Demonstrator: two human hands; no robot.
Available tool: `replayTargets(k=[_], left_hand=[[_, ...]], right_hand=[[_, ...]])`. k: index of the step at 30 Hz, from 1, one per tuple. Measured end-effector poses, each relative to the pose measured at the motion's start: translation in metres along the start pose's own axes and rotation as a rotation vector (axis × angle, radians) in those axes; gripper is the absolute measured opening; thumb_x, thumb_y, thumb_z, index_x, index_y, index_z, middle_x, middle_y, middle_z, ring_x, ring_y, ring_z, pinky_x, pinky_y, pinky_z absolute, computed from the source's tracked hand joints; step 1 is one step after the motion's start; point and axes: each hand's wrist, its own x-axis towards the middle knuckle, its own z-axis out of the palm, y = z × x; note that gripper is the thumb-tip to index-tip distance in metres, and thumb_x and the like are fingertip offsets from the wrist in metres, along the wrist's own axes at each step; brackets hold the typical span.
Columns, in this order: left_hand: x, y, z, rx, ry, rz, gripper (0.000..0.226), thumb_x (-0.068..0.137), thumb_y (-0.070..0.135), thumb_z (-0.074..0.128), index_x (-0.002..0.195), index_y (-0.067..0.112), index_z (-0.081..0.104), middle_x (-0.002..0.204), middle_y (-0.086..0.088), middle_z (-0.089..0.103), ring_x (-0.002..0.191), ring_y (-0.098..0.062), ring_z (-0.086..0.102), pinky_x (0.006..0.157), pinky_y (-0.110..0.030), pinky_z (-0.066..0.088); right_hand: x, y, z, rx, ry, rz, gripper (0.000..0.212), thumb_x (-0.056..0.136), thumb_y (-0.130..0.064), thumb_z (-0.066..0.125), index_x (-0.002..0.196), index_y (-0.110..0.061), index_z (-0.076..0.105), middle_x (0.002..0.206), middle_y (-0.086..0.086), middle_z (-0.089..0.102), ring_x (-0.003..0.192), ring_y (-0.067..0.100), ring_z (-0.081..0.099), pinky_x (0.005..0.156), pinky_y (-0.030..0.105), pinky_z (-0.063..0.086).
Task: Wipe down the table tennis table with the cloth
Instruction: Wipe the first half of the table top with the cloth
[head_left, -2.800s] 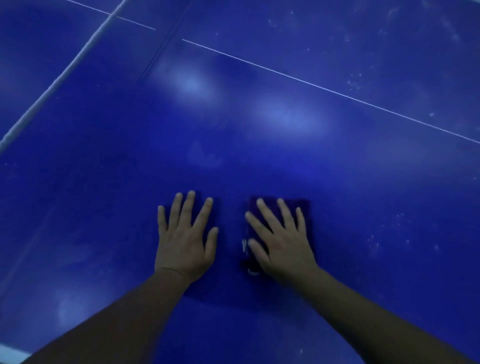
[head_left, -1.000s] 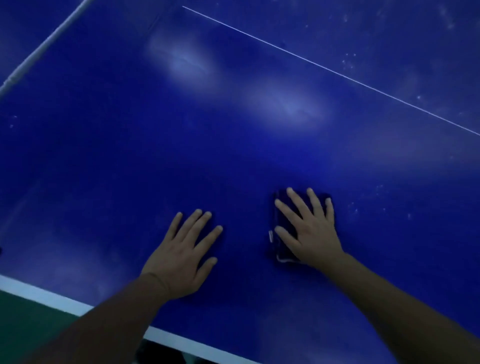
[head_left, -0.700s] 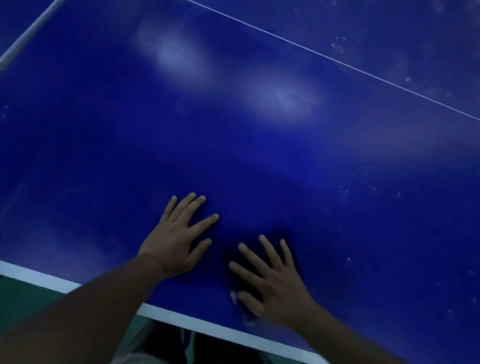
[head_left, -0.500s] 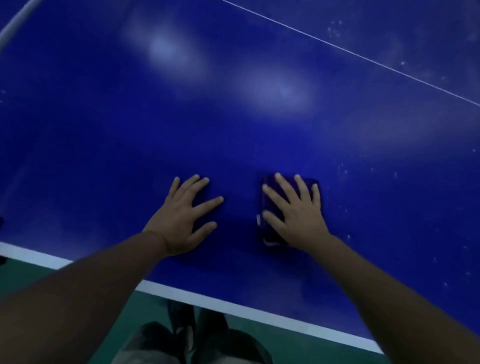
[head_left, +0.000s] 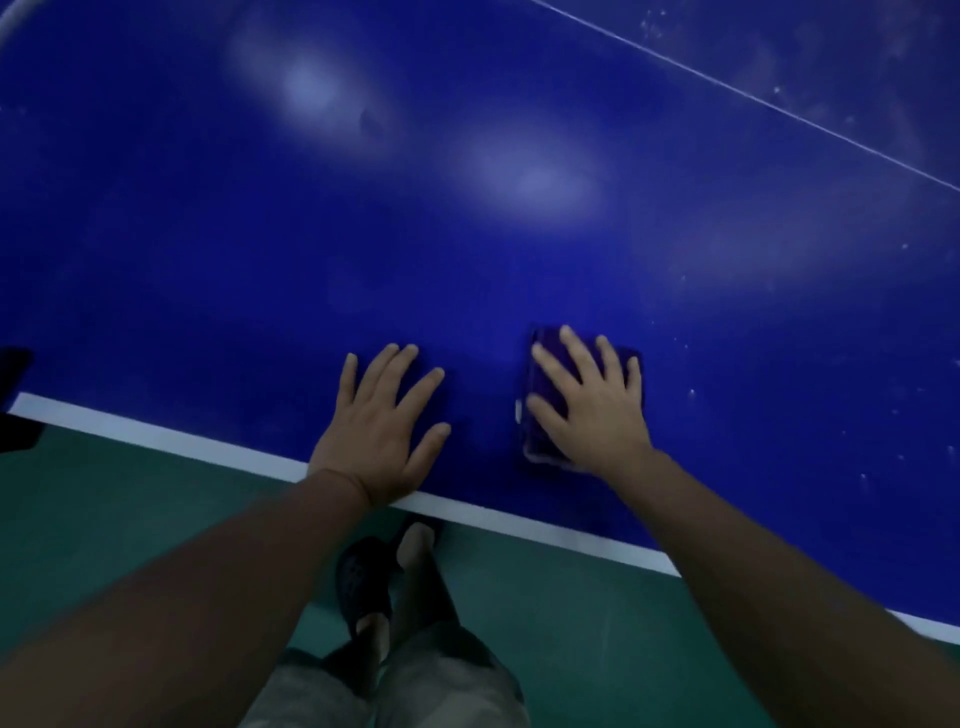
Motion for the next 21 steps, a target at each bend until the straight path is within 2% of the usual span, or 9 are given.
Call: replayTargets(k=[2, 3, 5, 7, 11, 14, 16, 18, 21], left_hand=[[-0.001, 0.001, 0.003, 0.011, 0.015, 0.031, 0.068, 0.098, 0.058, 0.024, 0.151, 0.018, 0.04, 0.162, -0.014, 0.027, 0.153, -0.029, 0.016, 0.122, -0.059, 0.005], [-0.002, 0.001, 0.005, 0.006, 0.025, 0.035, 0.068, 0.099, 0.057, 0.025, 0.151, 0.017, 0.04, 0.162, -0.014, 0.027, 0.153, -0.03, 0.016, 0.122, -0.059, 0.005], [-0.004, 0.0, 0.005, 0.006, 0.033, 0.042, 0.068, 0.098, 0.056, 0.026, 0.151, 0.016, 0.04, 0.162, -0.014, 0.026, 0.153, -0.029, 0.015, 0.123, -0.058, 0.003], [-0.004, -0.001, 0.004, 0.032, 0.026, 0.067, 0.066, 0.098, 0.055, 0.026, 0.15, 0.018, 0.042, 0.161, -0.013, 0.027, 0.152, -0.029, 0.016, 0.123, -0.058, 0.003], [-0.005, 0.005, 0.005, 0.167, -0.033, 0.126, 0.064, 0.098, 0.051, 0.024, 0.143, 0.017, 0.054, 0.156, -0.015, 0.039, 0.148, -0.032, 0.027, 0.121, -0.061, 0.01], [-0.008, 0.01, 0.003, 0.207, -0.039, 0.102, 0.064, 0.097, 0.049, 0.026, 0.142, 0.014, 0.055, 0.153, -0.016, 0.043, 0.145, -0.034, 0.033, 0.12, -0.061, 0.015], [-0.011, 0.022, 0.005, 0.165, -0.026, 0.029, 0.064, 0.096, 0.048, 0.027, 0.144, 0.013, 0.052, 0.154, -0.015, 0.042, 0.146, -0.034, 0.032, 0.12, -0.061, 0.016], [-0.013, 0.045, 0.012, 0.1, 0.002, -0.065, 0.064, 0.096, 0.048, 0.028, 0.146, 0.014, 0.049, 0.156, -0.014, 0.039, 0.148, -0.032, 0.028, 0.121, -0.059, 0.014], [-0.01, 0.094, 0.031, 0.0, 0.064, -0.183, 0.063, 0.096, 0.048, 0.03, 0.148, 0.014, 0.046, 0.158, -0.013, 0.036, 0.15, -0.03, 0.024, 0.122, -0.059, 0.013]], right_hand=[[0.009, -0.037, 0.009, 0.075, 0.053, 0.17, 0.07, 0.09, -0.073, 0.022, 0.156, -0.049, 0.018, 0.169, -0.01, 0.006, 0.153, 0.037, 0.005, 0.118, 0.067, 0.001], [0.002, -0.058, 0.016, 0.085, 0.084, 0.181, 0.068, 0.091, -0.07, 0.025, 0.156, -0.047, 0.022, 0.169, -0.008, 0.009, 0.152, 0.038, 0.007, 0.118, 0.067, 0.002], [-0.032, -0.088, 0.032, 0.082, 0.13, 0.088, 0.064, 0.094, -0.064, 0.032, 0.154, -0.043, 0.029, 0.168, -0.007, 0.017, 0.152, 0.039, 0.014, 0.117, 0.067, 0.005], [-0.077, -0.091, 0.046, 0.058, 0.117, -0.042, 0.061, 0.098, -0.062, 0.034, 0.155, -0.042, 0.029, 0.168, -0.008, 0.018, 0.152, 0.038, 0.016, 0.118, 0.067, 0.009], [-0.118, -0.029, 0.046, -0.036, 0.043, -0.198, 0.058, 0.1, -0.066, 0.027, 0.154, -0.047, 0.025, 0.167, -0.013, 0.016, 0.153, 0.032, 0.018, 0.116, 0.066, 0.017], [-0.086, 0.018, 0.032, -0.059, 0.014, -0.055, 0.061, 0.097, -0.067, 0.024, 0.155, -0.048, 0.022, 0.168, -0.014, 0.014, 0.153, 0.03, 0.016, 0.119, 0.065, 0.011], [-0.067, 0.014, 0.03, 0.018, 0.043, 0.136, 0.063, 0.096, -0.066, 0.021, 0.156, -0.046, 0.022, 0.168, -0.013, 0.012, 0.154, 0.031, 0.011, 0.12, 0.064, 0.006], [-0.072, -0.009, 0.039, 0.046, 0.103, 0.198, 0.062, 0.097, -0.063, 0.025, 0.155, -0.043, 0.028, 0.168, -0.009, 0.017, 0.152, 0.035, 0.014, 0.118, 0.066, 0.006], [-0.115, -0.007, 0.058, 0.004, 0.096, -0.061, 0.058, 0.102, -0.062, 0.023, 0.157, -0.044, 0.022, 0.169, -0.009, 0.014, 0.154, 0.035, 0.013, 0.119, 0.065, 0.007]])
